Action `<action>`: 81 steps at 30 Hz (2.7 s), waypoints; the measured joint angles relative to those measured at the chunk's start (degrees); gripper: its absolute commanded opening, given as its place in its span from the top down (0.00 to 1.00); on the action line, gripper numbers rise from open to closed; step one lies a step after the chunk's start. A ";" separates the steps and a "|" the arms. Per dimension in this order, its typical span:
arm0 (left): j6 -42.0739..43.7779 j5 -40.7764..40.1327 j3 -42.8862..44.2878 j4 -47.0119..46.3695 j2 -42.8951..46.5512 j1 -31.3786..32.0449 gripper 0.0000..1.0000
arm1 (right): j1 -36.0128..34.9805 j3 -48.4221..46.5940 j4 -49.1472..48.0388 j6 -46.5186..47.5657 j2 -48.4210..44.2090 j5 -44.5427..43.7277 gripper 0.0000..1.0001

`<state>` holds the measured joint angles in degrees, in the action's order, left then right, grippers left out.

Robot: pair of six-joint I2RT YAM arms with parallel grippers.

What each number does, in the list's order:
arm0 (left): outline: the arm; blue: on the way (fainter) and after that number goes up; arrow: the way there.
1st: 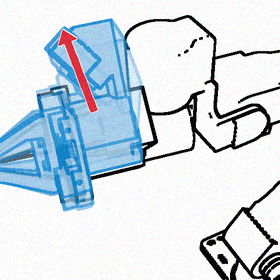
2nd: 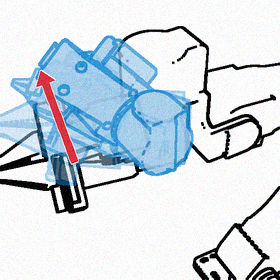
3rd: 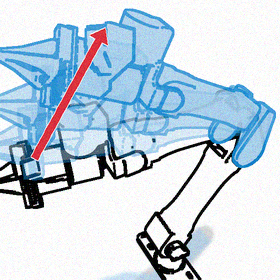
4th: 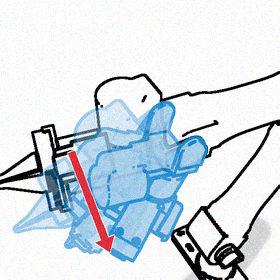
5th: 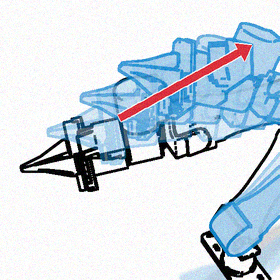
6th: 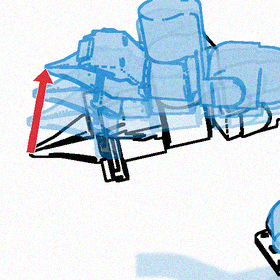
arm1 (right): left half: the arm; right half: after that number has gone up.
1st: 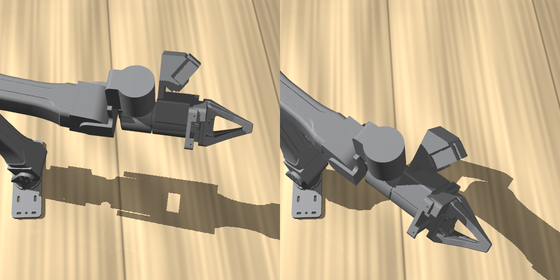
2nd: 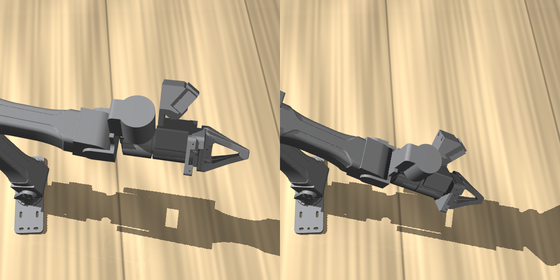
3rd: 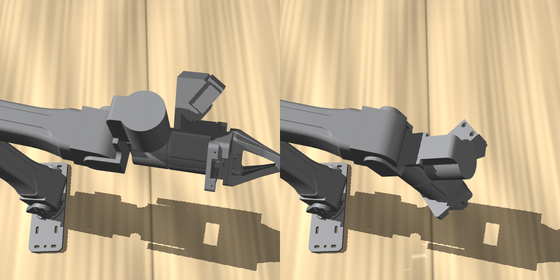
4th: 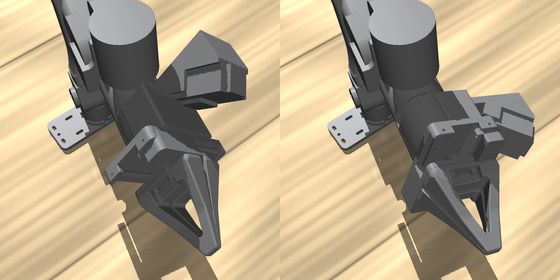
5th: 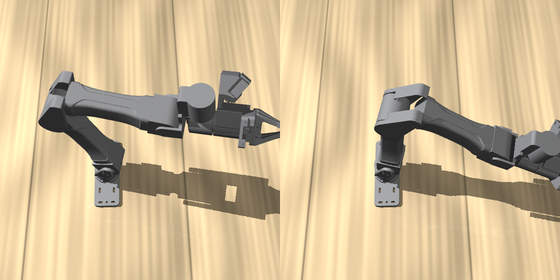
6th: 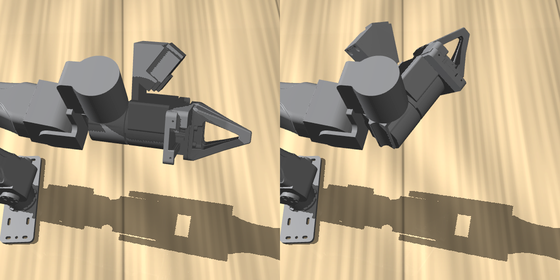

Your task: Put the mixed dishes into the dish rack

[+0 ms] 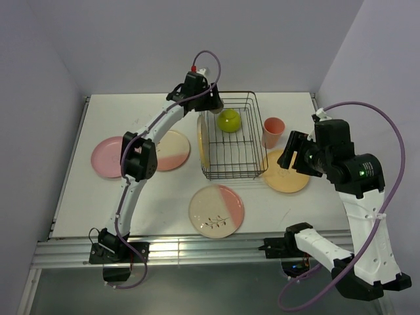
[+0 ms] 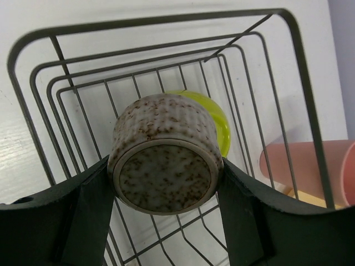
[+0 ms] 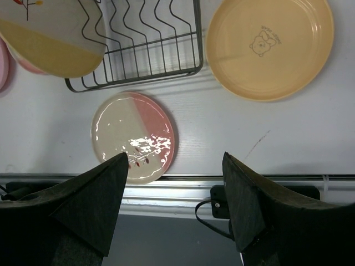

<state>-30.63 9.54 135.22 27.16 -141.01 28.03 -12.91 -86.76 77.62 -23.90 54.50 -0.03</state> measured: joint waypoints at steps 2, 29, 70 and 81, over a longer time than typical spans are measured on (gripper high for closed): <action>0.00 -0.37 0.00 0.24 -0.59 0.44 1.00 | 0.00 0.15 0.02 0.00 -0.37 0.00 0.24; -0.74 -1.73 0.00 -0.81 -4.70 3.43 1.00 | 0.07 2.03 0.04 -0.02 -3.61 0.00 0.24; -0.50 -8.11 0.24 1.73 -5.11 2.80 0.84 | 0.07 3.54 0.02 0.02 -2.16 0.07 0.24; -0.50 -7.37 0.24 1.62 -5.11 2.34 0.43 | 0.07 3.54 -0.02 0.31 -0.90 0.07 0.24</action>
<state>-31.14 2.17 135.46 28.77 -146.12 30.37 -12.84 -83.22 77.60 -23.59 53.60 0.03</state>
